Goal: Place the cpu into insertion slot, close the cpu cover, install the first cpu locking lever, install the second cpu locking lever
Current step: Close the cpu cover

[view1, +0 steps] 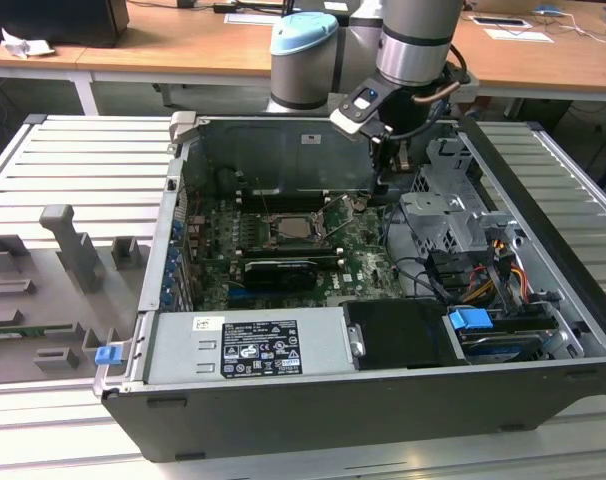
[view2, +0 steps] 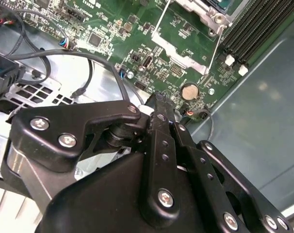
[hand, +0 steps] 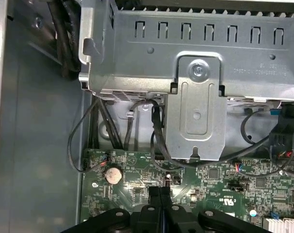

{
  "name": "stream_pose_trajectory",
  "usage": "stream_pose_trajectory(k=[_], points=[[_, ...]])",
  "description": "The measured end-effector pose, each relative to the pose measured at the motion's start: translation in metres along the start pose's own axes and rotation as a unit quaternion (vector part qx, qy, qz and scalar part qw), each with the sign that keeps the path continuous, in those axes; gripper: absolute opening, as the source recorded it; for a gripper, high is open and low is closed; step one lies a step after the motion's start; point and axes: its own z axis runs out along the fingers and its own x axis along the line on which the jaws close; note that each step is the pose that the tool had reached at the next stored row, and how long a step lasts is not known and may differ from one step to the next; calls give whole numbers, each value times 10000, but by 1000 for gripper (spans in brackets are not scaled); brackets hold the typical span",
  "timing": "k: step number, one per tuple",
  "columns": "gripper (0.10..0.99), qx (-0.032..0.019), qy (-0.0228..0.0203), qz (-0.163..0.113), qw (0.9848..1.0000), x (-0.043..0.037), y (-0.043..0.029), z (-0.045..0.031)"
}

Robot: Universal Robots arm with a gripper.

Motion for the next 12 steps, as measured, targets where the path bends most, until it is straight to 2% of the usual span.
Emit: stream_pose_trajectory(k=[5, 12], points=[[106, 0, 8, -19, 10000, -7, -44, 56], [106, 0, 9, -33, 10000, -12, -60, 202]])
